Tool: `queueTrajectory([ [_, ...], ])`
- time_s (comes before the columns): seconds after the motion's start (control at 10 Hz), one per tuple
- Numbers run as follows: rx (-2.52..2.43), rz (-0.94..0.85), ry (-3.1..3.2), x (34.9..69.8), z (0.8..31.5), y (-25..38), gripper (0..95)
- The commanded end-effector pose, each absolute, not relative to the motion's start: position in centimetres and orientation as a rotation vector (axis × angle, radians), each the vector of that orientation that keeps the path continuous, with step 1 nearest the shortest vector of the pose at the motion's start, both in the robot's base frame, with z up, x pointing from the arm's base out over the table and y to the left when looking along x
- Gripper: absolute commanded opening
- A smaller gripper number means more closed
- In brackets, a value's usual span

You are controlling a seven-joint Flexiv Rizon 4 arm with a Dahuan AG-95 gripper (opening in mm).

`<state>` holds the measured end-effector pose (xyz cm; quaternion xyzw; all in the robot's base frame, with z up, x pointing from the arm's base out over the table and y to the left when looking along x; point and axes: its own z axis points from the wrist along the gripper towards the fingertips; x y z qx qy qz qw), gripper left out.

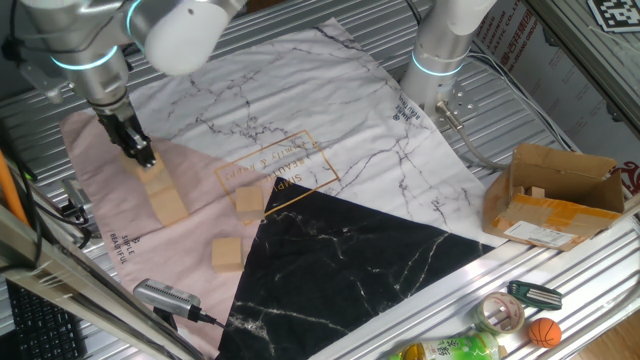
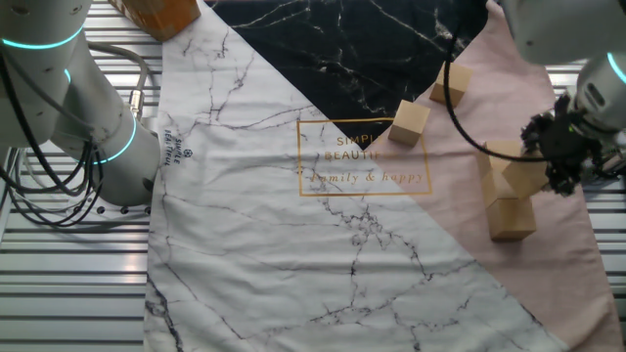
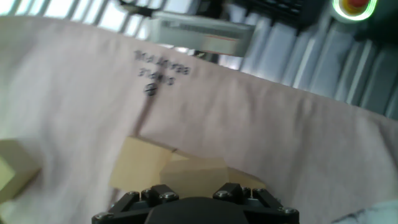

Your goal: Stack the blocks into a pyramid shape

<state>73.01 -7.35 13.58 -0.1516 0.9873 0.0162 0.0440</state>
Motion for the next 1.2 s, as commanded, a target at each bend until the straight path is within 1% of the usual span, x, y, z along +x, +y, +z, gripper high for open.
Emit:
queueTrajectory([
  [0.1, -0.317, 0.051, 3.036, 73.2, 13.3, -8.4, 0.0],
  [0.8, -0.1, 0.049, 3.057, 73.2, 13.3, -8.4, 0.0],
  [1.2, -0.081, 0.044, 3.061, 72.2, 12.6, -8.7, 0.0],
])
